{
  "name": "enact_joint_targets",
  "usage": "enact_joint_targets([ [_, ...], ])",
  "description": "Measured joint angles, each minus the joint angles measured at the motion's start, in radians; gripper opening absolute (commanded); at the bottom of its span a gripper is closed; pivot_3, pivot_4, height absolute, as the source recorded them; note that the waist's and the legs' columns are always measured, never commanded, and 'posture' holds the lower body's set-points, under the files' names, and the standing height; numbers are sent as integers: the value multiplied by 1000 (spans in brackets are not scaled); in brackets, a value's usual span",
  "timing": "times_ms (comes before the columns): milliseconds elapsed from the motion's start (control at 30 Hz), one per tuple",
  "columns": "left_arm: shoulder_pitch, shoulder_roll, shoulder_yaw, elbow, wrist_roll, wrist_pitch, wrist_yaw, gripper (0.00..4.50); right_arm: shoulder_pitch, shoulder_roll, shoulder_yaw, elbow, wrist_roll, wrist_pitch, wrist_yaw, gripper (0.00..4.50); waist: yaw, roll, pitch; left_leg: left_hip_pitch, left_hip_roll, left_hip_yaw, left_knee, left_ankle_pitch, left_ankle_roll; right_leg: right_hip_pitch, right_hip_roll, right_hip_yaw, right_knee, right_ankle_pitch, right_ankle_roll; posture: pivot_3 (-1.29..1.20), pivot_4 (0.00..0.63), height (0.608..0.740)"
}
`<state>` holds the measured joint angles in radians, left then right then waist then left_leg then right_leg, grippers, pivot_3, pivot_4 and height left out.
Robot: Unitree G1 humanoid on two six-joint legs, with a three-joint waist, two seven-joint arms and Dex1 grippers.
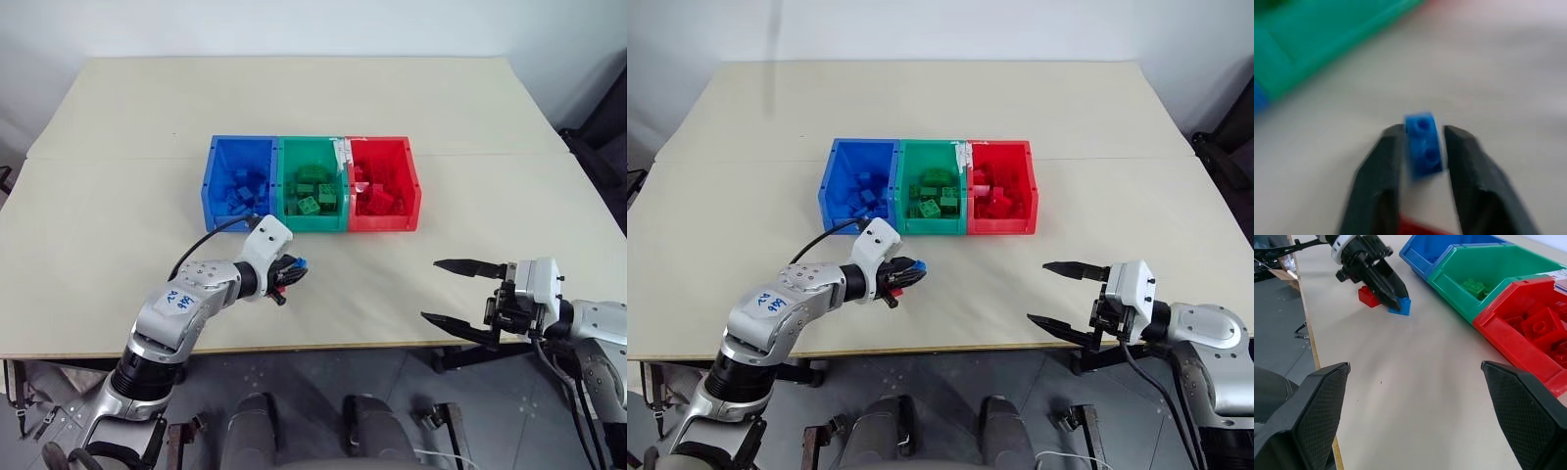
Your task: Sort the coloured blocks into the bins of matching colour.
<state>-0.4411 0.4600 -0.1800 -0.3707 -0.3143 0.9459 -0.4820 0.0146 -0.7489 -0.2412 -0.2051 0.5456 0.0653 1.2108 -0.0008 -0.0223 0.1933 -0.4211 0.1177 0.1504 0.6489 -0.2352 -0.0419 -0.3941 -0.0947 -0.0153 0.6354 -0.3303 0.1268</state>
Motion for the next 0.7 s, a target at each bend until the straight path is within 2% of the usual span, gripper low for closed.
enact_joint_targets([
  [200, 55, 10, 93, 36, -18, -248, -108, 1210, -3, 16, -10, -29, 48, 22, -40, 4500, -1, 0, 0, 0, 0, 0, 0, 0, 0, 0, 0, 0, 0, 0, 0, 0, 150, 740],
  [533, 124, 114, 185, 153, -13, -391, -204, 1210, 1, 17, -11, -31, 56, 24, -68, 4500, 1, 0, 0, 0, 0, 0, 0, -2, 4, 0, -1, 0, -1, 0, 0, 0, 150, 740],
  [700, 35, 131, 143, 152, -14, -354, -253, 2681, -10, 17, -11, -28, 55, 24, -68, 4500, 3, 0, 0, 0, 0, 0, 0, -3, 5, 0, 0, 0, -1, 0, 0, 0, 150, 740],
])
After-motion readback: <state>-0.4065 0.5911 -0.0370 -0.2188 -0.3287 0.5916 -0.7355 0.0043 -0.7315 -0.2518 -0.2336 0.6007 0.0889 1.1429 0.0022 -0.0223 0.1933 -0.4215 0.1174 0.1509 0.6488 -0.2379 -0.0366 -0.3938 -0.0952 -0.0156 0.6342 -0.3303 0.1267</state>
